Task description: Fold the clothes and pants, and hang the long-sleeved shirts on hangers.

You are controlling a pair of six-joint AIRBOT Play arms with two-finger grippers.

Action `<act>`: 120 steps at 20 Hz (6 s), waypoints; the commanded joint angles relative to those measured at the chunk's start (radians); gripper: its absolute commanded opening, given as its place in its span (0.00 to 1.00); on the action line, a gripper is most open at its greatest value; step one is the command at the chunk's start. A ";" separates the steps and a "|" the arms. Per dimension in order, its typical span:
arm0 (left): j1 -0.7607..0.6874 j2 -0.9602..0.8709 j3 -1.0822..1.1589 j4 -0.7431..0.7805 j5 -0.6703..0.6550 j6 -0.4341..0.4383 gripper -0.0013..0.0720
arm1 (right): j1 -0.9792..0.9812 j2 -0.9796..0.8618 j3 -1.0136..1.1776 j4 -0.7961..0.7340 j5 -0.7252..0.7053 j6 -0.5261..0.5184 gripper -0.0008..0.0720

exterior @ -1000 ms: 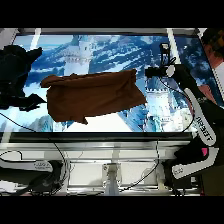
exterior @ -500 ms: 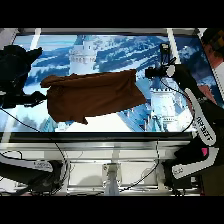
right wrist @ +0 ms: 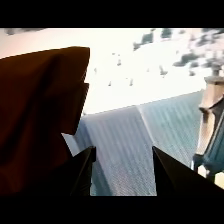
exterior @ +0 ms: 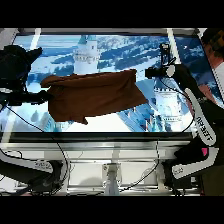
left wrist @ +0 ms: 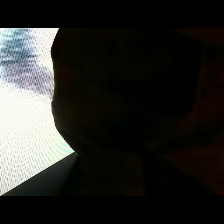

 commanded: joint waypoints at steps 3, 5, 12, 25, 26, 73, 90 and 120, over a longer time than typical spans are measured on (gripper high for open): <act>0.045 -0.001 0.016 0.005 -0.039 0.013 0.29 | -0.001 0.000 0.000 -0.011 0.018 -0.002 0.56; 0.059 -0.001 0.016 0.003 -0.041 0.047 0.27 | -0.001 0.000 0.000 -0.011 0.018 -0.004 0.56; 0.060 -0.004 0.016 -0.029 -0.036 0.116 0.44 | 0.000 0.000 0.000 -0.010 0.019 -0.003 0.56; 0.048 0.004 0.035 -0.033 -0.069 0.117 0.04 | -0.040 0.000 0.000 -0.031 0.237 -0.072 0.56; 0.052 0.021 0.049 -0.033 -0.091 0.117 0.04 | -0.057 0.000 0.000 -0.013 0.288 -0.093 0.56; 0.314 0.445 0.116 -0.800 -0.285 0.051 0.04 | -0.196 0.316 0.000 0.735 0.232 -0.584 0.02; 0.322 0.851 0.117 -1.184 -0.285 -0.144 0.04 | -0.196 1.140 0.000 0.329 0.151 -0.413 0.02; -0.098 0.157 -0.019 -0.549 0.268 -0.014 0.04 | -0.132 0.071 0.000 0.411 -0.087 -0.217 0.02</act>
